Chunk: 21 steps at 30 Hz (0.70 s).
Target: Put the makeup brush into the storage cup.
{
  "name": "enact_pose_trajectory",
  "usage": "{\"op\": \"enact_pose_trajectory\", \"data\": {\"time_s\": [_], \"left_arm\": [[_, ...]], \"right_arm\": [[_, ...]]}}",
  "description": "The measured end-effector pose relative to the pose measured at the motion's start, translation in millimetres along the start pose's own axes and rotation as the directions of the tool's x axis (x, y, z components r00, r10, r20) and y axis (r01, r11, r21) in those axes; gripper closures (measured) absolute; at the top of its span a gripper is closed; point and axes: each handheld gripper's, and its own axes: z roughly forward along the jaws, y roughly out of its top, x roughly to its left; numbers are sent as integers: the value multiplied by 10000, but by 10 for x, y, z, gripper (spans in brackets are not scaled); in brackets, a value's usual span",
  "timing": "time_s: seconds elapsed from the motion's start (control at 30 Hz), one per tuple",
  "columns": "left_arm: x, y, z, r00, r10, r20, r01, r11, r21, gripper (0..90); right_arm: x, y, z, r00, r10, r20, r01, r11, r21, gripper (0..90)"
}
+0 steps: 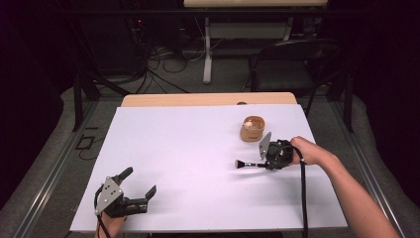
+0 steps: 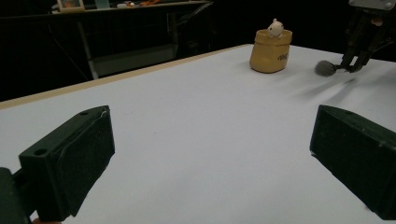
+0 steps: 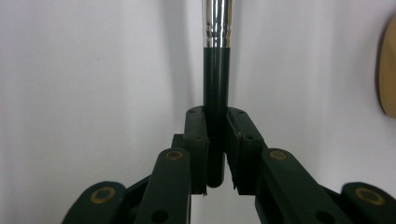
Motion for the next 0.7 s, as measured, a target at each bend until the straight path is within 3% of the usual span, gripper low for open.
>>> {"op": "enact_pose_trajectory", "data": {"time_s": [0.17, 0.27, 0.37, 0.4, 0.7], "left_arm": [[1, -2, -3, 10000, -45, -11, 45, 10000, -28, 0], [-2, -1, -2, 10000, -38, -7, 38, 10000, -35, 0], [-3, 0, -3, 10000, -31, 5, 32, 10000, -41, 0], [-1, -1, -3, 10000, -33, 3, 33, 10000, -35, 0], [-3, 0, -1, 10000, -12, -3, 12, 10000, -22, 0]], "right_arm": [[25, -19, -62, 9961, 807, 355, -780, 9943, -721, 795], [25, -29, -85, 9939, 999, 474, -951, 9910, -946, 794], [58, -67, -118, 9868, 1502, 607, -1391, 9775, -1584, 794], [58, -67, -118, 9868, 1502, 607, -1391, 9775, -1584, 794], [176, -171, -81, 9637, 2460, 1037, -2127, 9423, -2585, 794]]}}
